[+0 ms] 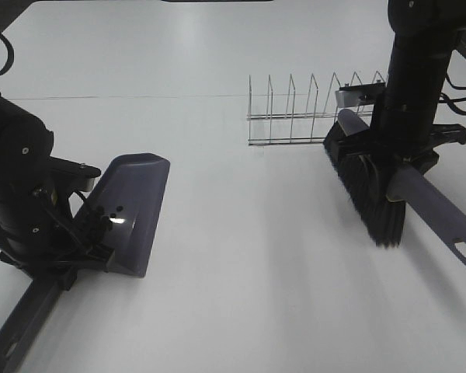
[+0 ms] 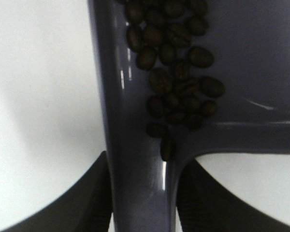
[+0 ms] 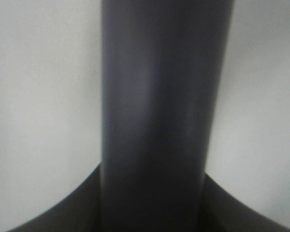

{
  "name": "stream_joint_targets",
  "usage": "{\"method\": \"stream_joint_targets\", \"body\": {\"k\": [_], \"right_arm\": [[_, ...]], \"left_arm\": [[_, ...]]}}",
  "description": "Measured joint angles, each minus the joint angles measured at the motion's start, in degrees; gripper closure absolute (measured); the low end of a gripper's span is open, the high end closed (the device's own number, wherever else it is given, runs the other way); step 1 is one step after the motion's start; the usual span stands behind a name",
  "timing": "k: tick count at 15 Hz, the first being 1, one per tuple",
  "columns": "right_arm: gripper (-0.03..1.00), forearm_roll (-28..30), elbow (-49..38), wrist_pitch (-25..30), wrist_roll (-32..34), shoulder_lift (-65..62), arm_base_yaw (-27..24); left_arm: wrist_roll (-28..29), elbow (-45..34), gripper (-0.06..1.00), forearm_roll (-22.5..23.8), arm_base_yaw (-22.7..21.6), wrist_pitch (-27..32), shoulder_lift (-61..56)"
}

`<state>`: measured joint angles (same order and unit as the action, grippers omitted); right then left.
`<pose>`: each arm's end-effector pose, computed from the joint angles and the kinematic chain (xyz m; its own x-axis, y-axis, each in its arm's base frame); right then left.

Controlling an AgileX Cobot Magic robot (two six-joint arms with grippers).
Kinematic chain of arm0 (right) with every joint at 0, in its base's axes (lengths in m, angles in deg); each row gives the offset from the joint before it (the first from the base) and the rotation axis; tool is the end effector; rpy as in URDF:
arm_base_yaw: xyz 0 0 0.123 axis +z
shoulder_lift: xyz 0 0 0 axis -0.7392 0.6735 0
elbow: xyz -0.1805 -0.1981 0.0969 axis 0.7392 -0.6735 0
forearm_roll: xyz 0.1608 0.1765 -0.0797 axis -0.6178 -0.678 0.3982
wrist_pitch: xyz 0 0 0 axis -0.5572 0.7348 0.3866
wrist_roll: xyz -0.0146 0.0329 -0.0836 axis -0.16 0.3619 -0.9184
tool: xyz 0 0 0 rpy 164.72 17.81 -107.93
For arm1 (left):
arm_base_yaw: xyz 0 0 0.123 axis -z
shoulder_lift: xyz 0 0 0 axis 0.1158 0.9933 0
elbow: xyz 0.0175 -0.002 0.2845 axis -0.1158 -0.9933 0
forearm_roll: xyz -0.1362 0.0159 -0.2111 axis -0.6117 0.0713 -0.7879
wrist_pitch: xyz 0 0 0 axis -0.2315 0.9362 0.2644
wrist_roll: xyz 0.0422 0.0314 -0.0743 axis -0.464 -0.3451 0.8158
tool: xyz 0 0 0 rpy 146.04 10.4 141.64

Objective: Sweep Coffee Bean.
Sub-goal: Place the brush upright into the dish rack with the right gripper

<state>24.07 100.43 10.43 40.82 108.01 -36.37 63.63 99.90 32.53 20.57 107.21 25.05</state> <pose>0.3766 0.0765 0.1480 -0.9719 -0.1449 0.1855 -0.1466 0.9892 0.0048 0.2701 -0.1308 0.0951 -0.9711 0.2369 0.0274 0.2384 0.9672 0.0878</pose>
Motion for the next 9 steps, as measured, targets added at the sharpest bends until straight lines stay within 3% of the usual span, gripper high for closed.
{"method": "stream_joint_targets", "body": {"k": [2,9], "right_arm": [[0.67,0.0,1.6,-2.12,0.0,1.6,0.0],[0.67,-0.4,15.76,0.34,0.0,8.88,0.0]], "left_arm": [[0.0,0.0,0.6,-0.17,0.0,0.0,0.0],[0.0,0.0,0.6,-0.17,0.0,0.11,0.0]]}}
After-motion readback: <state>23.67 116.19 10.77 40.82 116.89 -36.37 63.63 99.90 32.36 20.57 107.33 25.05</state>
